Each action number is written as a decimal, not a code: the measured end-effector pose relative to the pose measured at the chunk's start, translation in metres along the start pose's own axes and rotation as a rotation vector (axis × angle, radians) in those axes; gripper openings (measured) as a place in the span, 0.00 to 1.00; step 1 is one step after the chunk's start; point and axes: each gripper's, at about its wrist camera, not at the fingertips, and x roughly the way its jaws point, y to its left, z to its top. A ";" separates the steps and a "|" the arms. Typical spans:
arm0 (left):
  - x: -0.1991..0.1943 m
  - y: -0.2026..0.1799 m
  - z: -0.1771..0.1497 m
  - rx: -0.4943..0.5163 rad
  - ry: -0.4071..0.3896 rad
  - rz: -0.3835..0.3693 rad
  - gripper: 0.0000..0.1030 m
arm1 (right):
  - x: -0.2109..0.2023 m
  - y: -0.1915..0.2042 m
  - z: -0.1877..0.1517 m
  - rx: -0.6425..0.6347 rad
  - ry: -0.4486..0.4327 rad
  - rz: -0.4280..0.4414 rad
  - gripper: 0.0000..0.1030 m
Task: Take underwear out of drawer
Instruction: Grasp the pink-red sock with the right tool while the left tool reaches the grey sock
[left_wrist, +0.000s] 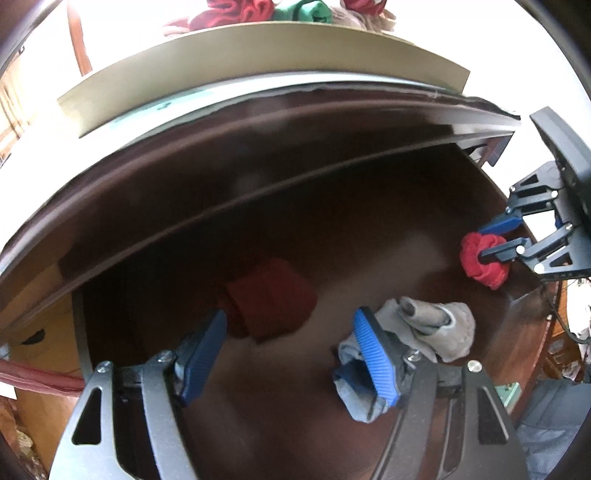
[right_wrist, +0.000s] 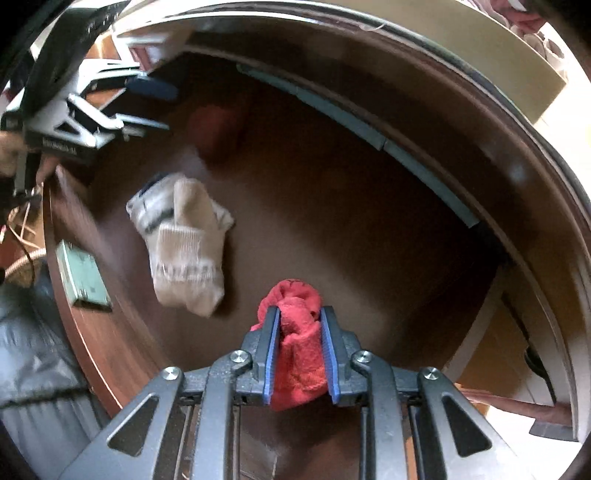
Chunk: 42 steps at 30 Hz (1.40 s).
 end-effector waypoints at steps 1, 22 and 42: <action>0.003 -0.002 0.002 0.014 0.006 0.018 0.70 | 0.001 0.001 0.002 0.004 -0.011 0.004 0.23; 0.066 -0.021 0.022 0.189 0.166 0.078 0.68 | 0.016 0.011 0.001 -0.025 -0.024 0.030 0.25; 0.003 0.006 0.004 0.079 0.006 0.013 0.31 | 0.046 0.002 -0.003 0.024 0.050 0.110 0.40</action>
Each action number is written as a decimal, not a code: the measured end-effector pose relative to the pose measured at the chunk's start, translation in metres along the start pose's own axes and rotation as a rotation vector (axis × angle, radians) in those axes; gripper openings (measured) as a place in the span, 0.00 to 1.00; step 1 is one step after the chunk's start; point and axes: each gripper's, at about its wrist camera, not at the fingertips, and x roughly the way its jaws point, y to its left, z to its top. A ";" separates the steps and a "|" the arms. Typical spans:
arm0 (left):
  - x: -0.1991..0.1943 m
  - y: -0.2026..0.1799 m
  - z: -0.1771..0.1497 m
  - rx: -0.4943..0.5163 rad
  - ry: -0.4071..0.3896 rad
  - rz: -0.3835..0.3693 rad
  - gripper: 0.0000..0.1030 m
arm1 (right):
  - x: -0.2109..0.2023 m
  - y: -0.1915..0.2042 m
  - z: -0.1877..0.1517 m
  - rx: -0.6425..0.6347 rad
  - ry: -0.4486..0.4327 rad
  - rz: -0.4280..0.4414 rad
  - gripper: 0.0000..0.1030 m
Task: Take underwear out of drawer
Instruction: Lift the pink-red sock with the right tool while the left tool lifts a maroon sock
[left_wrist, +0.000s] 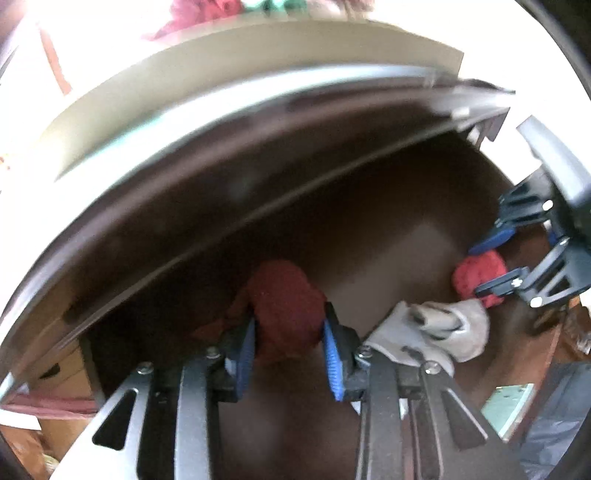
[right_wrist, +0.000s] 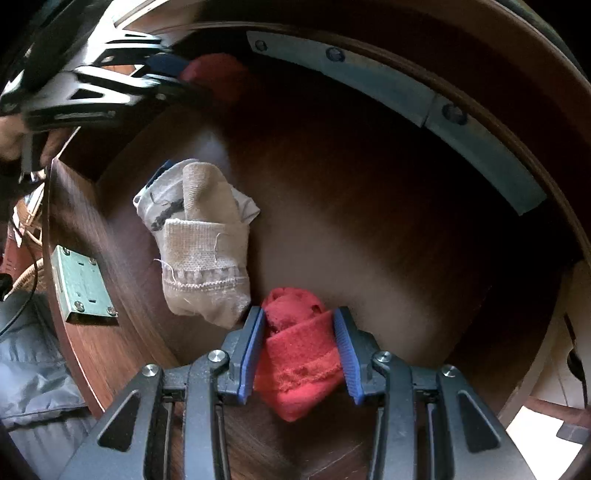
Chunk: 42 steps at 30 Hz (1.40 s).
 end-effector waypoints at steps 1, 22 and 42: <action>-0.006 0.001 -0.003 -0.018 -0.021 -0.005 0.31 | -0.001 -0.003 0.000 0.004 -0.005 0.002 0.40; -0.029 0.012 -0.024 -0.176 -0.178 -0.061 0.31 | -0.011 -0.009 -0.024 0.009 0.041 -0.017 0.49; -0.038 0.021 -0.032 -0.251 -0.245 -0.093 0.31 | -0.066 -0.012 -0.052 0.050 -0.283 -0.021 0.33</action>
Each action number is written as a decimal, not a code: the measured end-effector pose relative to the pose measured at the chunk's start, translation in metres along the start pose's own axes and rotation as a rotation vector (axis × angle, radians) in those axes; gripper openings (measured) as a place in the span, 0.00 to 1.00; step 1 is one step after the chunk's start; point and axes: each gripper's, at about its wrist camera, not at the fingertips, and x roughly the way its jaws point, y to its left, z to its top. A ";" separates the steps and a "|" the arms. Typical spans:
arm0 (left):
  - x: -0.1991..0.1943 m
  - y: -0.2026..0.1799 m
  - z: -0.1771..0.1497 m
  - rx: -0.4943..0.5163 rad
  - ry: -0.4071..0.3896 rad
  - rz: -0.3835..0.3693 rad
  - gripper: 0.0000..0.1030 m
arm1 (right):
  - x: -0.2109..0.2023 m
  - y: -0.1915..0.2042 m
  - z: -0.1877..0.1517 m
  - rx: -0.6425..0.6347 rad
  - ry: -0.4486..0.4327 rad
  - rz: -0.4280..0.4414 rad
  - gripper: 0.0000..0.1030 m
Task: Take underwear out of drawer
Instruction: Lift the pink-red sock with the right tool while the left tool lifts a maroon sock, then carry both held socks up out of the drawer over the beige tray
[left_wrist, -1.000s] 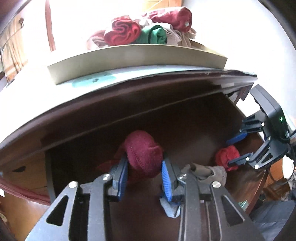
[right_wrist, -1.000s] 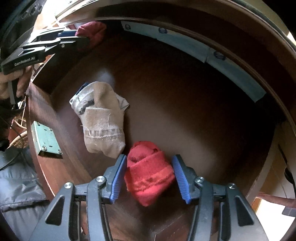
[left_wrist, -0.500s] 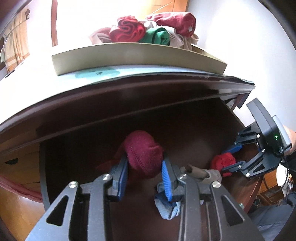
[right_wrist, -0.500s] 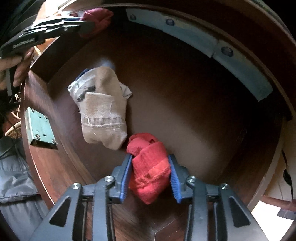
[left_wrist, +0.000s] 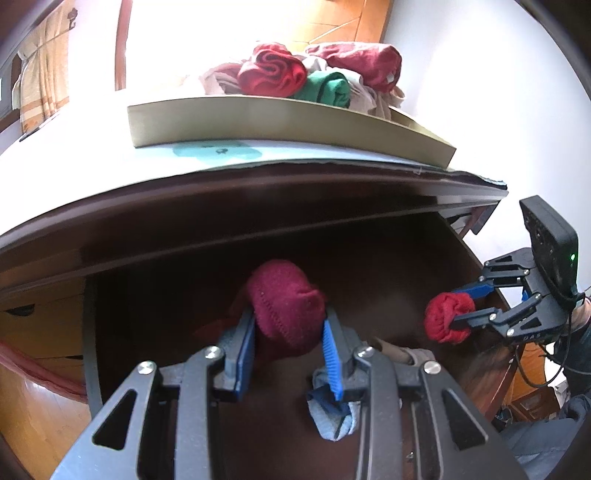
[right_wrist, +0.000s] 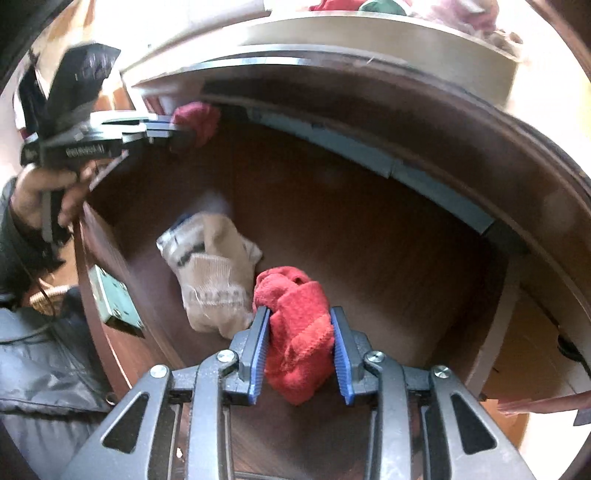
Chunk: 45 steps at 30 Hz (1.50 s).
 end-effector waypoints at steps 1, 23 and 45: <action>0.000 0.000 0.000 -0.001 -0.001 -0.001 0.31 | -0.004 -0.003 -0.001 0.014 -0.014 0.002 0.33; 0.005 0.005 0.003 -0.047 0.018 -0.014 0.31 | -0.071 -0.046 0.025 0.228 -0.332 0.027 0.33; -0.015 0.003 -0.007 -0.050 -0.118 0.051 0.31 | -0.108 -0.055 0.021 0.317 -0.815 -0.113 0.33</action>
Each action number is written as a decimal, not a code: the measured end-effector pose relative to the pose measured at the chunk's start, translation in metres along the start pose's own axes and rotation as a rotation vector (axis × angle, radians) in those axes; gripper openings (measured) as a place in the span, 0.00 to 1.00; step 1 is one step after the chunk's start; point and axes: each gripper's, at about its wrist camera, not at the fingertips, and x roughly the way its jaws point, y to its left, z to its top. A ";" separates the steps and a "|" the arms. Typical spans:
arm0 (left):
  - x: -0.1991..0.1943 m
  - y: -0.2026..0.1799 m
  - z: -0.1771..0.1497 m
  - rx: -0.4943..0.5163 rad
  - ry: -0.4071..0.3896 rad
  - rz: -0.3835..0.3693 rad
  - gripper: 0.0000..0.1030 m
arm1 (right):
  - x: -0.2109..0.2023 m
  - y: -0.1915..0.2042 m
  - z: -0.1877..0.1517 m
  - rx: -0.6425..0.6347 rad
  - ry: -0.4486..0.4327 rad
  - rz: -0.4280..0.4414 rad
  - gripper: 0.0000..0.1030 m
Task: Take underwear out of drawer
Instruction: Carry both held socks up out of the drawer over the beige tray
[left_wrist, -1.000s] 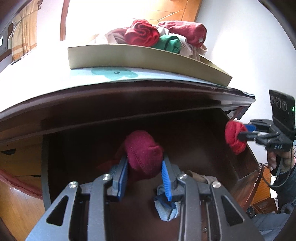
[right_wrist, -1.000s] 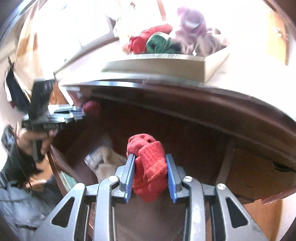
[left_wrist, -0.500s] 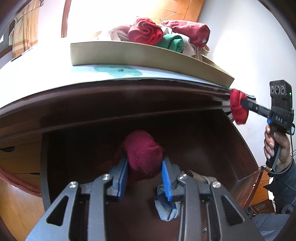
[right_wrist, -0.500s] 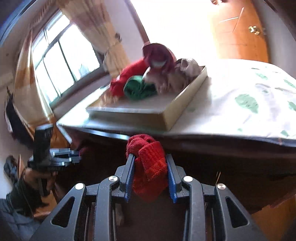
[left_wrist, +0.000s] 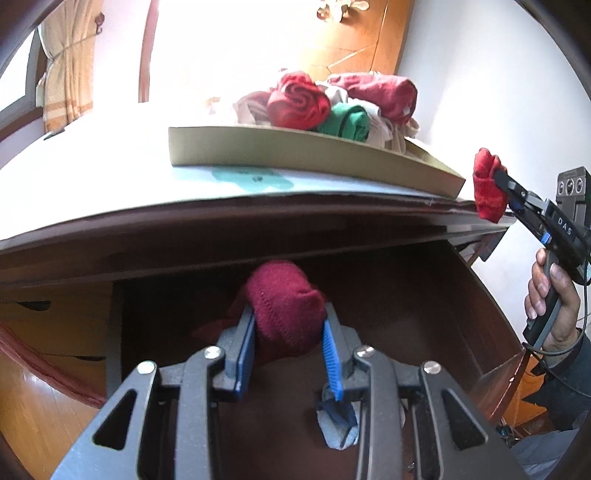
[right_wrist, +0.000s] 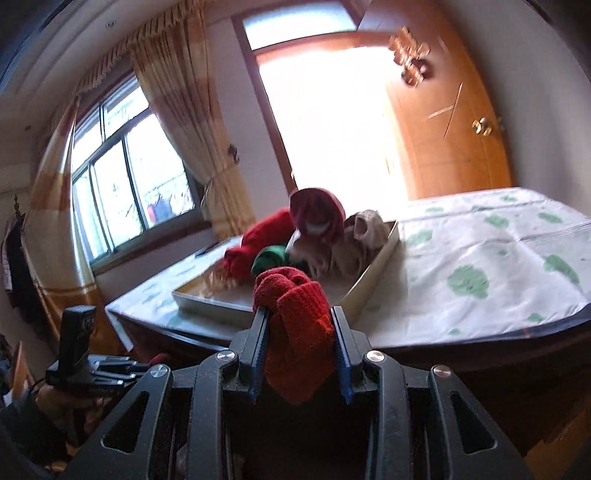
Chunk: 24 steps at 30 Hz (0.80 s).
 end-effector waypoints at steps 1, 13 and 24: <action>-0.001 -0.001 0.000 0.002 -0.009 0.009 0.31 | -0.002 -0.001 0.000 0.006 -0.016 -0.004 0.33; -0.012 -0.008 0.001 0.028 -0.110 0.075 0.31 | -0.010 0.009 -0.002 -0.024 -0.085 -0.033 0.33; -0.024 -0.014 0.002 0.063 -0.188 0.171 0.31 | -0.013 0.024 -0.004 -0.094 -0.084 -0.030 0.33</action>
